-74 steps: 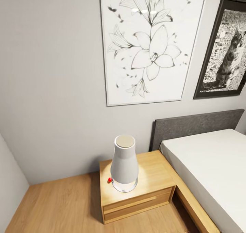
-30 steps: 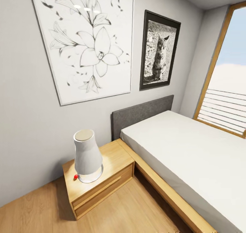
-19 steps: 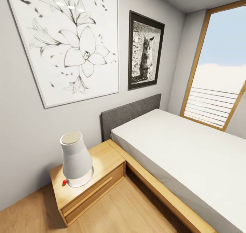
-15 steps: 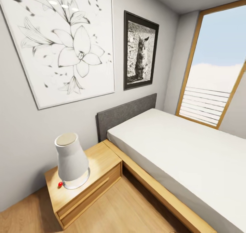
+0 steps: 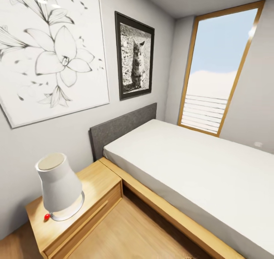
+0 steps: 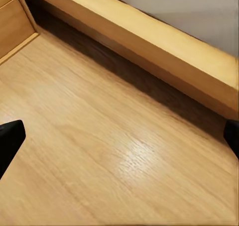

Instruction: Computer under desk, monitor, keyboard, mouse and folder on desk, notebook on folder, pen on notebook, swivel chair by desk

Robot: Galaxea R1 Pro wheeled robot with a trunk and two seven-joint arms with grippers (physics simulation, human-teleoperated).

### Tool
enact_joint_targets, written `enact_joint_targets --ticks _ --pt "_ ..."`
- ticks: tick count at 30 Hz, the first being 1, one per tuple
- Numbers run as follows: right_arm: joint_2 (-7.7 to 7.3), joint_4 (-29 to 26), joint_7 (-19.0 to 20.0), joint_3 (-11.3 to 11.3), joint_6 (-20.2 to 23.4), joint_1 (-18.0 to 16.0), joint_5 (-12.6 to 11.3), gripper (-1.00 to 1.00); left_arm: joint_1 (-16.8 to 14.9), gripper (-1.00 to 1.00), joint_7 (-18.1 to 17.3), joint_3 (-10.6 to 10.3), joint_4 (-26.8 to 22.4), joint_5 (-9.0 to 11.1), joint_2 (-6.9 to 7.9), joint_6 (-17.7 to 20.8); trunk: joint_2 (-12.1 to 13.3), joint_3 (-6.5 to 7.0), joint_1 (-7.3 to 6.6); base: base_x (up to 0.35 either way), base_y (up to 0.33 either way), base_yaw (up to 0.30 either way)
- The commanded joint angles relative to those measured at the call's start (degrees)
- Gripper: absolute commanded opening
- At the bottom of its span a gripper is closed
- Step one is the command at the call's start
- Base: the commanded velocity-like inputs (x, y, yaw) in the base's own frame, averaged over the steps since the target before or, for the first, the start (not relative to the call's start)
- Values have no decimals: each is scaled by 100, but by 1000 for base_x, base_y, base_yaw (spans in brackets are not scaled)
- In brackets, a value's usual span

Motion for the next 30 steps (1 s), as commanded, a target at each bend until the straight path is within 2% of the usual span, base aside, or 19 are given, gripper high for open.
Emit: enact_joint_targets --ticks 1,30 --pt "2 6 -3 -1 -18 -5 -7 100 5 100 3 -1 -11 25 -1 -5 -5 -6 1 0 0 -300" --pt "4 6 0 -1 -18 -5 -6 100 5 100 3 -1 -9 25 -1 -1 -5 -6 1 0 0 -300"
